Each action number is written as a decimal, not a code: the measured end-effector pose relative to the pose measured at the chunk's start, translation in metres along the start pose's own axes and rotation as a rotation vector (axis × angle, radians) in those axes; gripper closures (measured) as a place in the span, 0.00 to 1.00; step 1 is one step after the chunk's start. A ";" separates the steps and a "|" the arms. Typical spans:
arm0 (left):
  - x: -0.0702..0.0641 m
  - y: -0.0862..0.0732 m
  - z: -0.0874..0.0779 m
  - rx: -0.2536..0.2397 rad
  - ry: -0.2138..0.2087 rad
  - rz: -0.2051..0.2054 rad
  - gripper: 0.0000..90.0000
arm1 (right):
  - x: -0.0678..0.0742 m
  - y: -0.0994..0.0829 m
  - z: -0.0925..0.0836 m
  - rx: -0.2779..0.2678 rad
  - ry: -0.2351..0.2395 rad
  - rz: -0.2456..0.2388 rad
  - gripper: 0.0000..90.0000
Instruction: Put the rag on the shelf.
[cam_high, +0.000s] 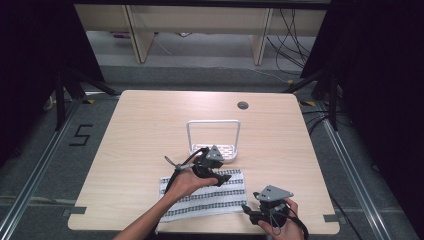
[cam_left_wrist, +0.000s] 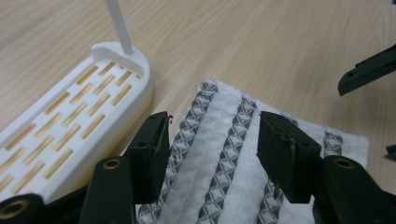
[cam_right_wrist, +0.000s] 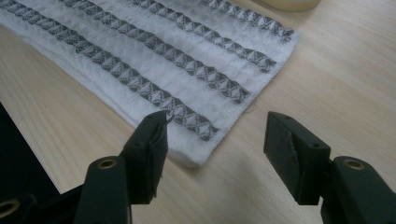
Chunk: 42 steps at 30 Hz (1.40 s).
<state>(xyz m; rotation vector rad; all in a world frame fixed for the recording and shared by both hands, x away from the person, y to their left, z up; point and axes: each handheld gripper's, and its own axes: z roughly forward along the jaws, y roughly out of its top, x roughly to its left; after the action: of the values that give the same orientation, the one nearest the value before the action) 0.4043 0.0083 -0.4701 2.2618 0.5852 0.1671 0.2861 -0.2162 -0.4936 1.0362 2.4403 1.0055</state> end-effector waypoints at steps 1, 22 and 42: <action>0.000 0.004 0.006 0.011 0.002 0.010 0.51 | 0.002 0.000 0.001 0.004 -0.001 0.001 0.47; -0.002 0.024 0.044 0.086 0.033 0.081 0.56 | 0.004 0.000 0.009 0.066 0.019 -0.002 0.55; 0.002 0.022 0.065 0.135 -0.019 0.076 0.59 | 0.004 0.002 0.014 0.086 0.027 -0.009 0.58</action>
<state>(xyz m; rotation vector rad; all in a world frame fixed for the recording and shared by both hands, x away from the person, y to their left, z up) 0.4330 -0.0464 -0.4993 2.4151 0.5144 0.1476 0.2919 -0.2058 -0.5027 1.0446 2.5272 0.9252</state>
